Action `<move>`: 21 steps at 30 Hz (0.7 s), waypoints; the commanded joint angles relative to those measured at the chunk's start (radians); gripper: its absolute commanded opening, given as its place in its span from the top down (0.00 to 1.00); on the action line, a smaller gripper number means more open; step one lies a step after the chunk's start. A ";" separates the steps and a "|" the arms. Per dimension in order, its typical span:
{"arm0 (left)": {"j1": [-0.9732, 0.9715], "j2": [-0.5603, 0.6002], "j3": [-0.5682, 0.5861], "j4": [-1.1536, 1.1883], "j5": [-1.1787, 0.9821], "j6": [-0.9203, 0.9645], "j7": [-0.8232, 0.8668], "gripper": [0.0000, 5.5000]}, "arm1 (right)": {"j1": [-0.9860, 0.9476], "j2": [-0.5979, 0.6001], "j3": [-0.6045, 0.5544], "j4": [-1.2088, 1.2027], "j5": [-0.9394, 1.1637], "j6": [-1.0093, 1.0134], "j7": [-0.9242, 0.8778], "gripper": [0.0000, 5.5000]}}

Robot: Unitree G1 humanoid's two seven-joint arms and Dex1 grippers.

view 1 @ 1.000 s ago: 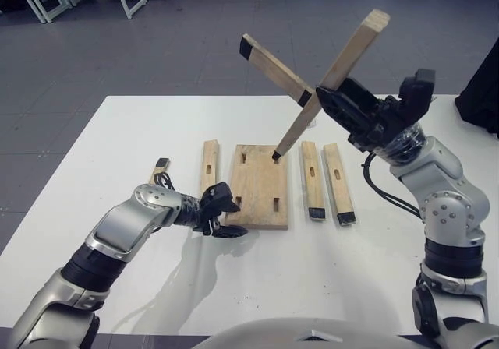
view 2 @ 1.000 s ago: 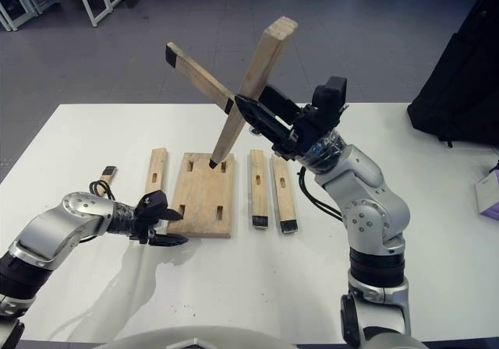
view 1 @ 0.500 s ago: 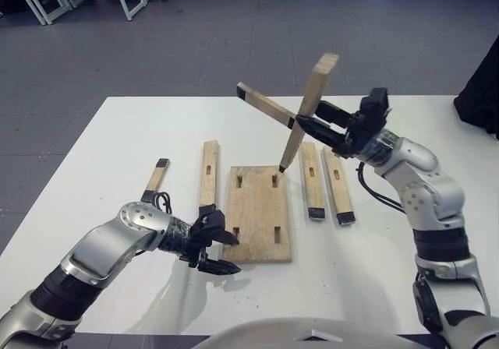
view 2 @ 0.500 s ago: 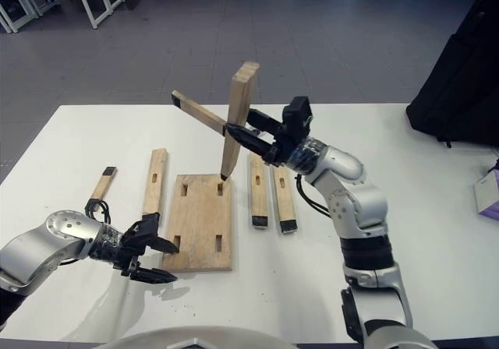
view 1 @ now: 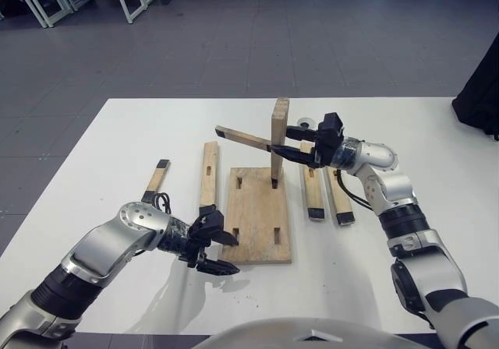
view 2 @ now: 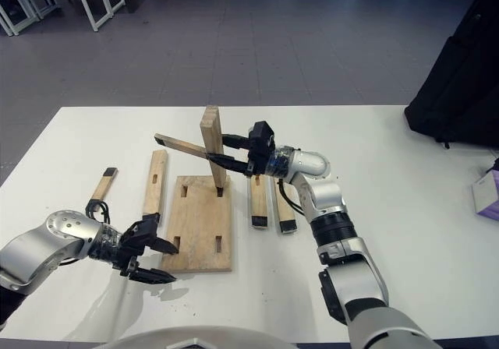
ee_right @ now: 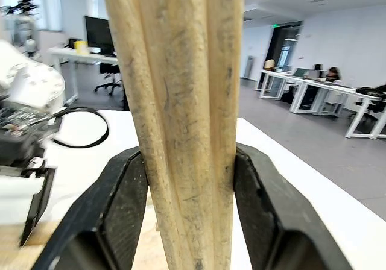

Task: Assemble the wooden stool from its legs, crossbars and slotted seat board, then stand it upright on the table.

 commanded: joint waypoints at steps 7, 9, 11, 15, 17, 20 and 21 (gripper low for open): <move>0.033 -0.021 -0.041 0.021 0.080 0.028 0.065 0.35 | -0.018 -0.047 -0.002 0.177 -0.031 0.082 0.114 0.64; 0.036 -0.027 -0.044 0.017 0.083 0.028 0.068 0.35 | -0.028 -0.046 -0.009 0.219 -0.047 0.068 0.099 0.64; 0.045 -0.031 -0.044 0.014 0.081 0.027 0.074 0.35 | -0.032 -0.041 -0.032 0.259 -0.051 0.067 0.056 0.64; 0.066 -0.038 -0.043 0.006 0.077 0.024 0.087 0.35 | 0.009 -0.066 0.000 0.271 -0.081 0.076 0.094 0.64; 0.070 -0.043 -0.057 -0.002 0.087 0.017 0.094 0.35 | 0.029 -0.086 0.019 0.262 -0.090 0.088 0.122 0.64; 0.074 -0.049 -0.062 -0.003 0.094 0.014 0.094 0.35 | 0.036 -0.114 0.041 0.279 -0.107 0.099 0.136 0.64; 0.073 -0.051 -0.063 -0.001 0.097 0.012 0.093 0.35 | 0.035 -0.121 0.046 0.298 -0.117 0.094 0.133 0.64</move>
